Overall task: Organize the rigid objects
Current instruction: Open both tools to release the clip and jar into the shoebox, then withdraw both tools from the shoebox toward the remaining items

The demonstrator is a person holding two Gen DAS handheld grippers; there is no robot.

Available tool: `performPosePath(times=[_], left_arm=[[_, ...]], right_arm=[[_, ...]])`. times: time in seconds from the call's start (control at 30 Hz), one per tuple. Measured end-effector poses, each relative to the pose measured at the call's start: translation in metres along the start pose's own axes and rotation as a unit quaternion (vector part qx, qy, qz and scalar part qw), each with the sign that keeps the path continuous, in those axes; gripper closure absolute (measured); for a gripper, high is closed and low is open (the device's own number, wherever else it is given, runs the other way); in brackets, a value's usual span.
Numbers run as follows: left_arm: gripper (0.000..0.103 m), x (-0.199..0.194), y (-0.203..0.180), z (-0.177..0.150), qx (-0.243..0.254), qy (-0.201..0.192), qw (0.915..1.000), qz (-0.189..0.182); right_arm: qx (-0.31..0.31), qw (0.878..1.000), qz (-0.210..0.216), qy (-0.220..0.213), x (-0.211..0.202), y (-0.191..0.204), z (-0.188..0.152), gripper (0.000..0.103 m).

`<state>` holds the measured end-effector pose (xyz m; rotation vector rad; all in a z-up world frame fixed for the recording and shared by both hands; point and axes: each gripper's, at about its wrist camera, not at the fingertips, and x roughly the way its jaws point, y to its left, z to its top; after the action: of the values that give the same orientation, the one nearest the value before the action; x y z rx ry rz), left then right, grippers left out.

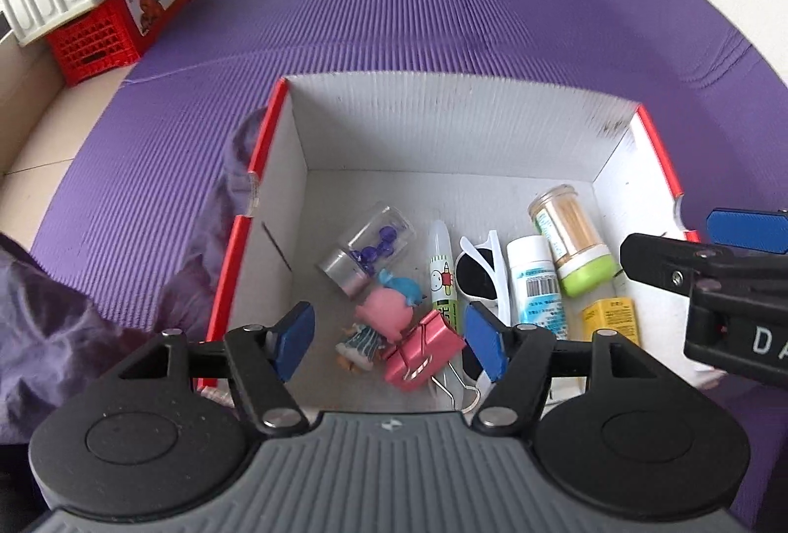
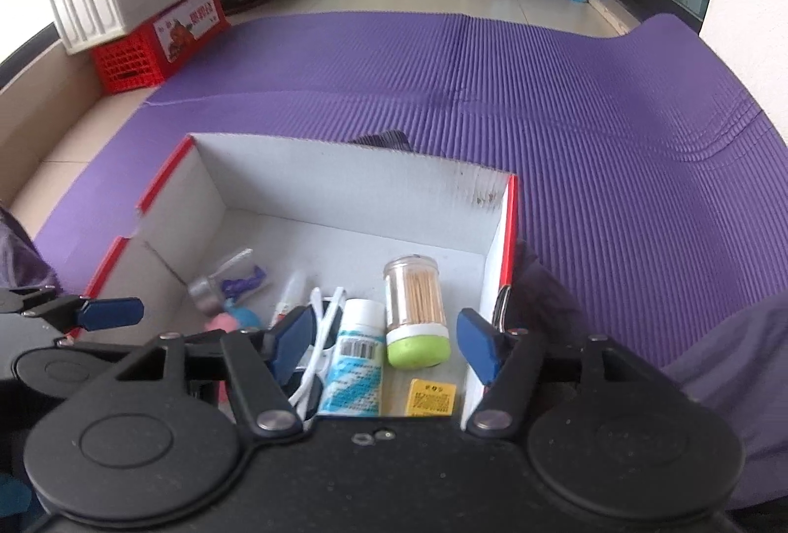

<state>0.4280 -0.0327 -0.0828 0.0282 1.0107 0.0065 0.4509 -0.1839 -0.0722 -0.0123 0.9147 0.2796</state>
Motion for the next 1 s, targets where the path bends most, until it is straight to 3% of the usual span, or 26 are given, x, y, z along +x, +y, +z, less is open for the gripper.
performPosePath(times=[0.63,0.73,1.0], left_arm=[[0.035,-0.105,0.018,-0.037,-0.012,-0.047,0.9986,-0.019],[0.026,-0.119,0.023,-0.045,-0.022,-0.056,0.9979,-0.025],[0.019,-0.150,0.028,-0.067,-0.022,-0.077,0.9962,-0.033]], right_arm=[[-0.021,0.998,0.034,-0.055,-0.113,0.018,-0.034,0.024],[-0.025,0.997,0.041,-0.064,-0.129,0.020,-0.043,0.024],[-0.034,0.994,0.059,-0.082,-0.162,0.026,-0.064,0.016]])
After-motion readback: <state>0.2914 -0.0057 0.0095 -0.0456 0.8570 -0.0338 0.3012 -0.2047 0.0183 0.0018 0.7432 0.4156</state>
